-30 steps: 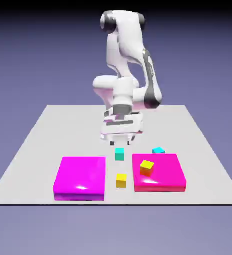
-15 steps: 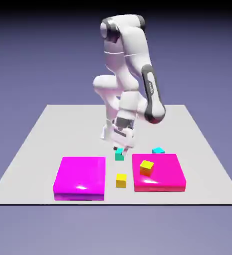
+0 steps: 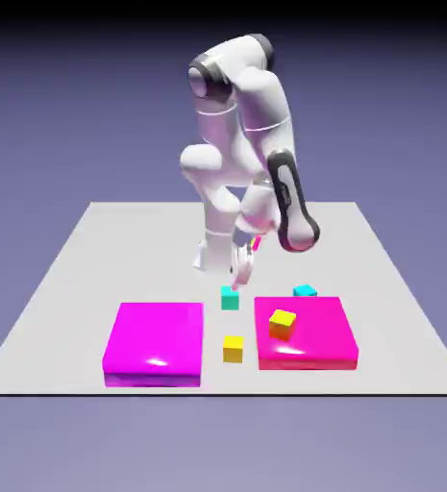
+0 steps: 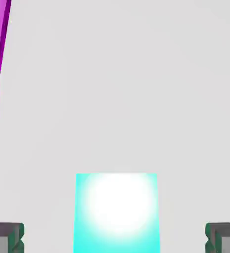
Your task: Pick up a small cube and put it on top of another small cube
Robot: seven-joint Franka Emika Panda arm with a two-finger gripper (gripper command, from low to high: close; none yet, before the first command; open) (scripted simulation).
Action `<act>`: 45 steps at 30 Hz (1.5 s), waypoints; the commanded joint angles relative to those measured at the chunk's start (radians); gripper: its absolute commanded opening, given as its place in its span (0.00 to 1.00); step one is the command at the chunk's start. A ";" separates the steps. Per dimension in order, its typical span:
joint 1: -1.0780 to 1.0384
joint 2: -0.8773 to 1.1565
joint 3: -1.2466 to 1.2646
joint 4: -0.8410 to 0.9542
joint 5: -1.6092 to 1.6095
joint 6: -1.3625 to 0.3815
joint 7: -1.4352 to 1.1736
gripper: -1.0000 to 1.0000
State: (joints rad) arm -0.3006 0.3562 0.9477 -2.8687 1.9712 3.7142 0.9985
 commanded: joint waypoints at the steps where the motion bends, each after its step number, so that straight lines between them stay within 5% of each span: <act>1: 0.012 0.018 -0.018 -0.006 -0.044 0.003 0.041 0.50; 12: 0.137 0.196 -0.196 -0.070 -0.486 0.036 0.462 0.50; 13: 0.137 0.196 -0.196 -0.070 -0.486 0.036 0.462 0.00; 29: -0.047 -0.067 0.067 0.024 0.165 -0.012 -0.157 0.00; 45: 0.134 -0.643 0.268 -0.042 -0.500 -0.665 0.367 0.00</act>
State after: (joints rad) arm -0.1664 -0.2866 1.2157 -2.9110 1.4703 3.0496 1.3660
